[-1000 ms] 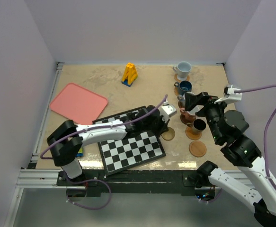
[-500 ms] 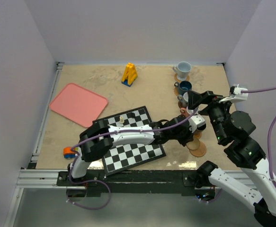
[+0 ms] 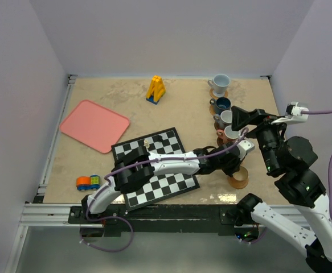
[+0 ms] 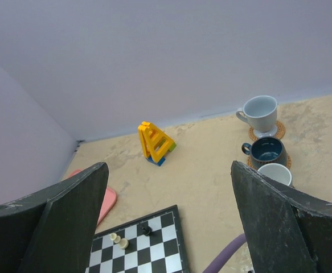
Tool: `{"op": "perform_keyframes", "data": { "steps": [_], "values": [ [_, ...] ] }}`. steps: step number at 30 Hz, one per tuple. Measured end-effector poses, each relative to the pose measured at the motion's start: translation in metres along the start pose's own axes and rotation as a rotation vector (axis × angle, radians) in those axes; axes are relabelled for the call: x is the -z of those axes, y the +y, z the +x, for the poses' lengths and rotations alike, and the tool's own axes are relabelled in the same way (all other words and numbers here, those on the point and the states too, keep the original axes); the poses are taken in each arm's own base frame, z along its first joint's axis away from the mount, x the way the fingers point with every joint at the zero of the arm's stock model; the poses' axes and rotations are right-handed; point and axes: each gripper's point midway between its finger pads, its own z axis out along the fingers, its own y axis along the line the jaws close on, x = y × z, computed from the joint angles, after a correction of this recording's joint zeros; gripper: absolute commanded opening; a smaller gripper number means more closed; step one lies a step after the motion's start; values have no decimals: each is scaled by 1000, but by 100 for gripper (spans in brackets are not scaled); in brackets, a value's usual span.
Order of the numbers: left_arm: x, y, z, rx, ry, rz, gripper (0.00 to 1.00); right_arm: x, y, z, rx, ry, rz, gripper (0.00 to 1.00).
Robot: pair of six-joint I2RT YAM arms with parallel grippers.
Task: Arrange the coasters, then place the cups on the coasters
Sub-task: Place the cup on the coaster.
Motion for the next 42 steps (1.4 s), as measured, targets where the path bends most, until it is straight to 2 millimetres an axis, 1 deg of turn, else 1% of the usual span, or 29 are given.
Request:
{"op": "perform_keyframes", "data": {
  "steps": [6,13,17,25,31,42],
  "values": [
    [-13,-3,6,-4,21,-12,0,-1,0,0,14,1,0,94],
    [-20,-4,11,-13,42,-34,0,-2,0,1,20,4,1,94],
    [-20,-4,16,-17,59,-40,0,-1,0,1,19,4,1,94],
    [-20,-8,16,-56,71,-35,0,-2,0,1,19,5,0,94],
    [-19,-7,21,-105,96,-24,0,-2,0,1,19,5,0,93],
    [-19,-14,23,-211,109,48,0,-1,1,1,18,6,-3,93]
  ]
}}
